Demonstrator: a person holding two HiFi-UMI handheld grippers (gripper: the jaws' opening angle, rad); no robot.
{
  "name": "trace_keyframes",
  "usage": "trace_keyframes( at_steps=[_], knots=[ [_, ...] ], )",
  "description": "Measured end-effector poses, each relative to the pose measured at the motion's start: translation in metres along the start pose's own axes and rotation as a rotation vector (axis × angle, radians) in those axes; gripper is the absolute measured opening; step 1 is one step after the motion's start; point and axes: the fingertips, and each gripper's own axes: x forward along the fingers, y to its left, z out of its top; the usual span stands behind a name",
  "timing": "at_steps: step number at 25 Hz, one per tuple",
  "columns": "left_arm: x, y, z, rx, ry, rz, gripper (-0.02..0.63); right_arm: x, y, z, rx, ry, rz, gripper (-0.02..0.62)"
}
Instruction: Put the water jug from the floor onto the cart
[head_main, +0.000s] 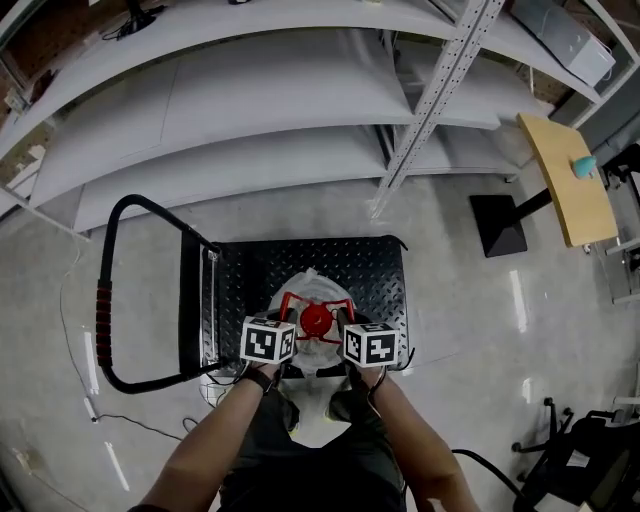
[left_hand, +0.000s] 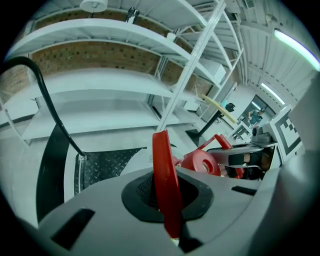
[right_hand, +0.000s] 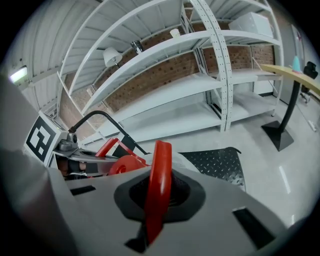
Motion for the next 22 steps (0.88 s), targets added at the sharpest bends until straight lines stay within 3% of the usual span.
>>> trace_keyframes(
  at_steps=[6,14,22],
  knots=[
    [0.021,0.031,0.011,-0.015,-0.055,-0.011,0.003,0.032,-0.012,0.01,0.004,-0.032,0.013,0.002],
    [0.02,0.039,-0.006,-0.039,-0.05,-0.004,0.003,0.035,-0.024,-0.023,0.008,0.049,-0.022,0.002],
    [0.019,0.046,-0.02,-0.034,-0.039,-0.011,0.003,0.038,-0.018,-0.021,-0.008,0.036,-0.009,0.003]
  ],
)
